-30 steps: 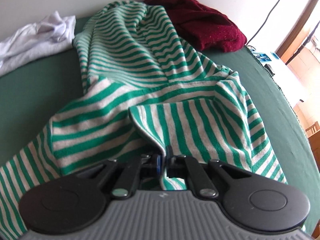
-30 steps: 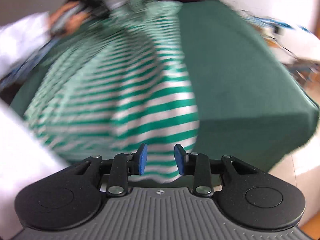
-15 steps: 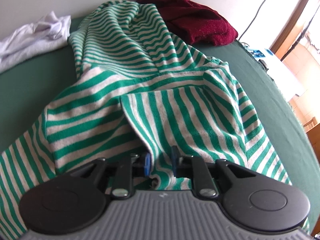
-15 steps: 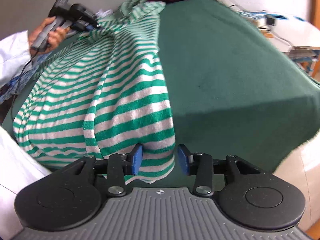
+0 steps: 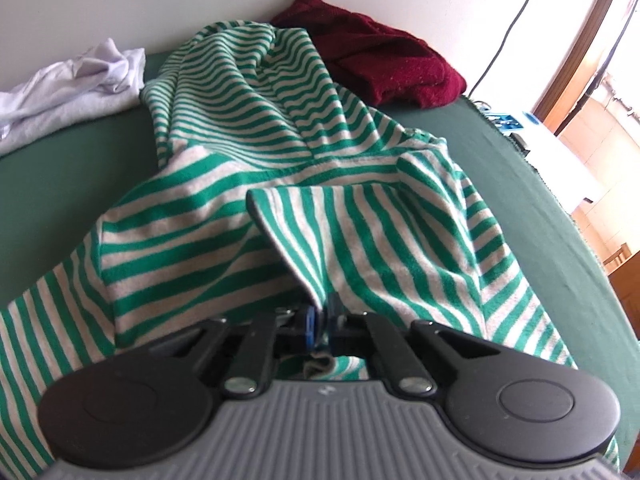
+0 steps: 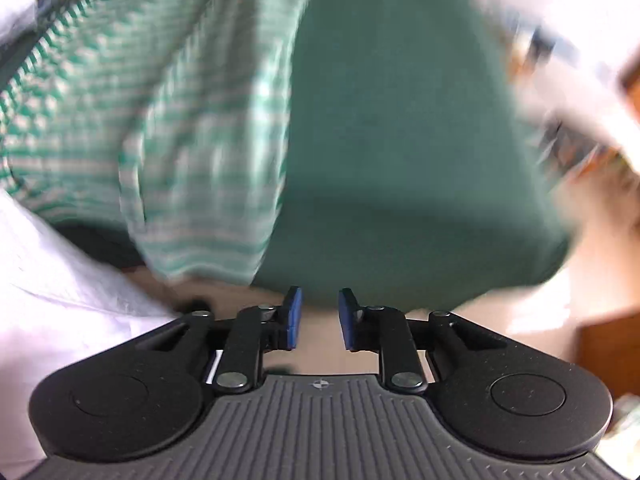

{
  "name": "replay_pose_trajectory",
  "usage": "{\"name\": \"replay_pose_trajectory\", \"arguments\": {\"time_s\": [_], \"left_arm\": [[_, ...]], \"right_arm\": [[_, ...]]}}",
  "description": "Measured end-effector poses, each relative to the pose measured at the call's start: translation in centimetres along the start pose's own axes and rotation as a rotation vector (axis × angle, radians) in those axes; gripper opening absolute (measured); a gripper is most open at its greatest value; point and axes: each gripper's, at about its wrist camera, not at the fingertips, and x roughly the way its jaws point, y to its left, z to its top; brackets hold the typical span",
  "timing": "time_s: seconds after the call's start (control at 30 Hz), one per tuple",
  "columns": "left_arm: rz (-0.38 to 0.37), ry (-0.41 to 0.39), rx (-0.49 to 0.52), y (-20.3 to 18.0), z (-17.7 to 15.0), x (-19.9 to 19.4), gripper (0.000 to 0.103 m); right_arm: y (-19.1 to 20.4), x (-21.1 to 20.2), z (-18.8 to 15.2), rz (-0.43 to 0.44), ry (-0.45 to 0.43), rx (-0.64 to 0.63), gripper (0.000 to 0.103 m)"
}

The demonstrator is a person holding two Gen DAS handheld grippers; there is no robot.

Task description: Fold clothes

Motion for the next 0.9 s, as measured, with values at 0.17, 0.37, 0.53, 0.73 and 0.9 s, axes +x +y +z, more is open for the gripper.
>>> {"name": "replay_pose_trajectory", "arguments": {"time_s": [0.17, 0.37, 0.53, 0.73, 0.9], "left_arm": [[0.012, -0.014, -0.055, 0.0, -0.8, 0.6, 0.001], [0.136, -0.101, -0.079, -0.7, -1.1, -0.3, 0.0], [0.279, -0.149, -0.049, -2.5, -1.5, -1.3, 0.0], [0.417, -0.13, -0.007, -4.6, -2.9, 0.1, 0.001], [0.477, -0.114, 0.055, -6.0, -4.3, -0.2, 0.004]], "right_arm": [[-2.4, -4.4, 10.1, 0.115, -0.322, 0.022, 0.036], [-2.6, 2.1, 22.5, 0.23, -0.368, -0.072, 0.028], [-2.5, 8.9, 30.2, 0.303, -0.305, -0.092, 0.007], [-2.4, 15.2, 35.4, 0.334, -0.254, -0.115, 0.008], [-3.9, 17.7, 36.9, 0.275, -0.285, -0.096, 0.0]]}}
